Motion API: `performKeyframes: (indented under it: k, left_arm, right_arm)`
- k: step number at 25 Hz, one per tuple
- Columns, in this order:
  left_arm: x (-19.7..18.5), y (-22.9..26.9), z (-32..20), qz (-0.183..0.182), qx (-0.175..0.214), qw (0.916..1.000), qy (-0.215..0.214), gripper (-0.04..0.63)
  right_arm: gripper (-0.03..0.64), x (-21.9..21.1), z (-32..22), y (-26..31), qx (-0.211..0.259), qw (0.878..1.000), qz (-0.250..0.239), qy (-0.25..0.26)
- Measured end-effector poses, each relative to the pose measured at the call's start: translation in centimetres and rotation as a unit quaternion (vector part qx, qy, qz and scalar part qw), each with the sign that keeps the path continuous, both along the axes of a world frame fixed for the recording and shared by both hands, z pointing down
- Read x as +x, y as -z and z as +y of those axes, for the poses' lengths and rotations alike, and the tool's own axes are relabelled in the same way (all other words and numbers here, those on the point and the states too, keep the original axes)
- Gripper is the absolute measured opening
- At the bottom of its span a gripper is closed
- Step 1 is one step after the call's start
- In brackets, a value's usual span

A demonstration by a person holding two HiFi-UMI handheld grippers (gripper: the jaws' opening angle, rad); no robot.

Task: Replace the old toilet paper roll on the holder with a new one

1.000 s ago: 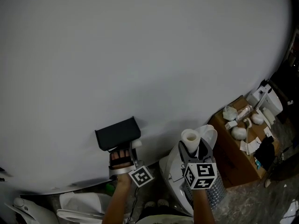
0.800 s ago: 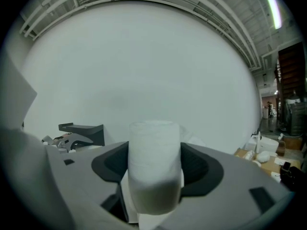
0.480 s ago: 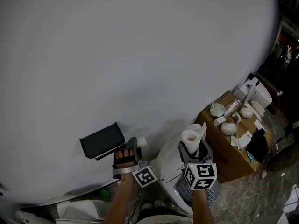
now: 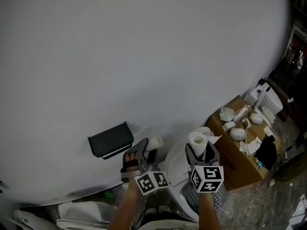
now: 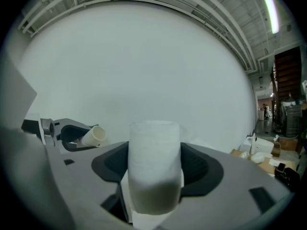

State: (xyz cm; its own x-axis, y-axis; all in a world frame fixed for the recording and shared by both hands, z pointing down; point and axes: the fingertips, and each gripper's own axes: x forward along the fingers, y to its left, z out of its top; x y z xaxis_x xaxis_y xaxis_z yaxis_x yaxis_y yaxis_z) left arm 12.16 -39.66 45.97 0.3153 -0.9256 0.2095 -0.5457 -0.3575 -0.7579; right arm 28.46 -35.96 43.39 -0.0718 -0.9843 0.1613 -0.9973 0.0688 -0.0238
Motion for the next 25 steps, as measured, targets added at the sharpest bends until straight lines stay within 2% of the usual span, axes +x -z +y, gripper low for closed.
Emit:
performKeyframes:
  k: [4,7,10,15,17,20,23,25]
  left_arm:
    - [-2.3,1.5,1.6,0.113,-0.026,0.9932,-0.004,0.202]
    - [-4.8,3.2,2.8,0.187,-0.023,0.9821,0.001,0.202]
    - [-7.8,4.8,3.8,0.269,-0.031,0.9626,0.008,0.202]
    - [-13.4,6.9,5.3,0.384,-0.034,0.9223,0.025,0.202]
    - [-15.8,7.3,6.0,0.411,-0.025,0.9103,0.044,0.202]
    - [-19.6,7.8,7.4,0.434,-0.002,0.8969,0.086,0.202]
    - [-23.4,7.6,8.7,0.465,0.012,0.8768,0.123,0.202]
    - [-25.5,7.4,9.5,0.474,0.017,0.8686,0.144,0.202]
  right_arm:
    - [0.305,-2.2,-0.3,0.4,0.005,1.000,-0.001,0.025]
    - [0.305,-4.3,-0.6,0.4,0.007,0.999,-0.002,0.046]
    - [0.305,-6.7,-0.9,0.4,0.006,0.998,-0.002,0.069]
    - [0.305,-10.8,-1.2,0.5,0.008,0.994,-0.001,0.109]
    - [0.305,-12.2,-1.2,0.6,0.009,0.992,0.000,0.122]
    - [0.305,-14.0,-1.0,0.7,0.011,0.990,0.002,0.141]
    - [0.305,-15.6,-1.0,0.9,0.012,0.988,0.004,0.156]
    - [0.305,-16.4,-0.8,1.0,0.013,0.986,0.005,0.164]
